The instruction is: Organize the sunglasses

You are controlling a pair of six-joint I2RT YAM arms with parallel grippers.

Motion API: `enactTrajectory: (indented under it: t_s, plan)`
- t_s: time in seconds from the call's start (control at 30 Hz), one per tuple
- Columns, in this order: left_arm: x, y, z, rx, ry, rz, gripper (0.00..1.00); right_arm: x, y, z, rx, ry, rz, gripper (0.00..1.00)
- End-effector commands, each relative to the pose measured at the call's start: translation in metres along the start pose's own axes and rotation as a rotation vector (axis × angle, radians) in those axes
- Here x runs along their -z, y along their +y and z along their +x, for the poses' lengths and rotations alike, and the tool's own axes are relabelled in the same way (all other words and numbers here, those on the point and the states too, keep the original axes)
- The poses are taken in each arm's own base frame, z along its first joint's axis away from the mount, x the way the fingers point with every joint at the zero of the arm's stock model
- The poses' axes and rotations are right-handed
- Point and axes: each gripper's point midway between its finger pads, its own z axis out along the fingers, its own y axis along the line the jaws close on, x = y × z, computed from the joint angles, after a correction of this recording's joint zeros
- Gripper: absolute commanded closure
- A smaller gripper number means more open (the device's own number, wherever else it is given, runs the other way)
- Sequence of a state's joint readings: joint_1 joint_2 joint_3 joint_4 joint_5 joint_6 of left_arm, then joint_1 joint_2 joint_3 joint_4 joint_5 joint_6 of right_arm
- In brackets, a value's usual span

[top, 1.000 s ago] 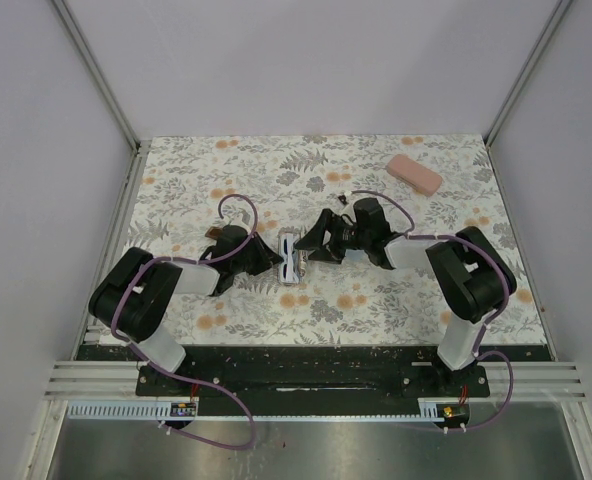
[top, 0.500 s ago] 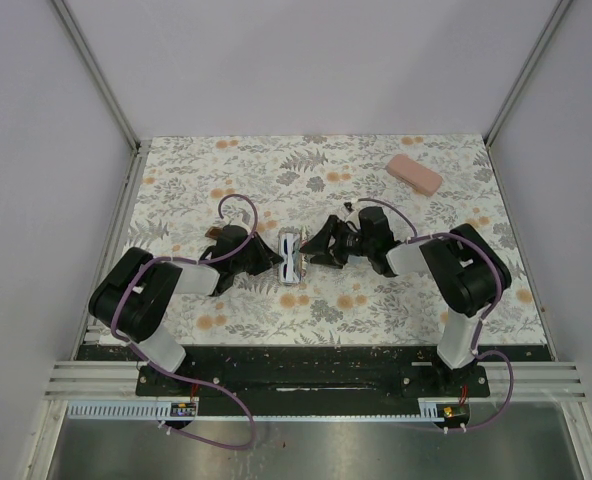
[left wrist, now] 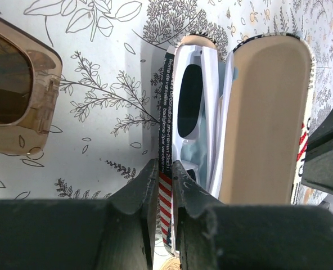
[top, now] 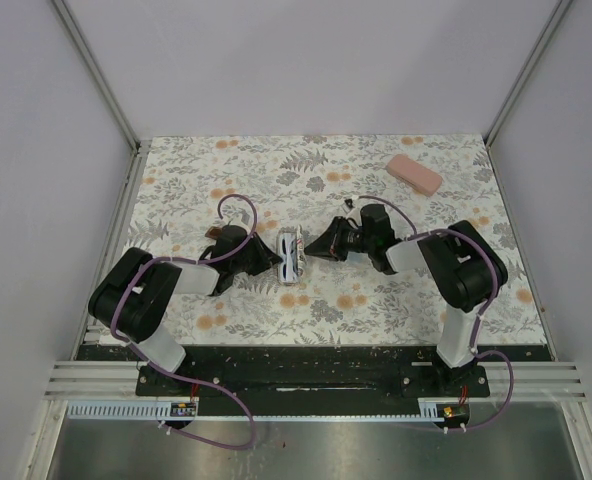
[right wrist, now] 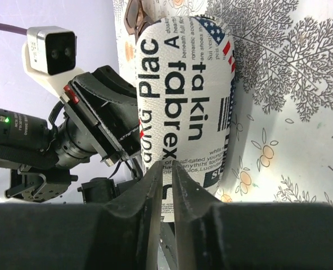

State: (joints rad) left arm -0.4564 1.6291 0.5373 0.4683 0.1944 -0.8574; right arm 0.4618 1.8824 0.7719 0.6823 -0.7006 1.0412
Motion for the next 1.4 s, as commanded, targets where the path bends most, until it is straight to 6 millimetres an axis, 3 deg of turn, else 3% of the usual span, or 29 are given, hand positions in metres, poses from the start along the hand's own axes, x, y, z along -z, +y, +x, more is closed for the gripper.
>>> enactTrajectory:
  t_s: [0.0, 0.27, 0.43, 0.53, 0.7, 0.9, 0.97, 1.07, 1.27, 1.37]
  plan:
    - [0.001, -0.005, -0.003, -0.033, 0.000, 0.011, 0.91, -0.012, -0.003, -0.002, 0.049, 0.023, 0.051, 0.84]
    - [0.000, -0.007, -0.004, -0.034, -0.001, 0.018, 0.91, -0.035, -0.009, 0.010, 0.174, 0.084, 0.266, 0.86]
    - [0.000, -0.009, -0.005, -0.033, 0.002, 0.025, 0.91, -0.043, -0.036, 0.023, 0.225, 0.145, 0.464, 0.85]
    - [-0.001, -0.009, -0.004, -0.031, 0.005, 0.028, 0.91, -0.048, -0.041, 0.029, 0.241, 0.163, 0.493, 0.85]
    - [0.002, -0.010, -0.004, -0.027, 0.004, 0.027, 0.91, -0.048, -0.048, 0.031, 0.249, 0.179, 0.538, 0.85]
    - [0.021, -0.010, -0.019, -0.030, -0.038, -0.021, 0.80, -0.039, -0.042, 0.025, 0.288, 0.161, 0.570, 0.82]
    - [0.028, -0.010, -0.024, -0.033, -0.047, -0.028, 0.71, -0.037, -0.040, 0.025, 0.296, 0.165, 0.576, 0.78]
    - [0.038, -0.011, -0.031, -0.028, -0.065, -0.031, 0.58, -0.031, -0.029, 0.022, 0.311, 0.149, 0.571, 0.58]
    - [0.058, -0.014, -0.044, -0.027, -0.097, -0.028, 0.57, -0.020, -0.007, 0.012, 0.352, 0.111, 0.574, 0.50]
    - [0.070, -0.016, -0.053, -0.036, -0.123, -0.037, 0.59, -0.015, -0.001, 0.011, 0.358, 0.109, 0.571, 0.40]
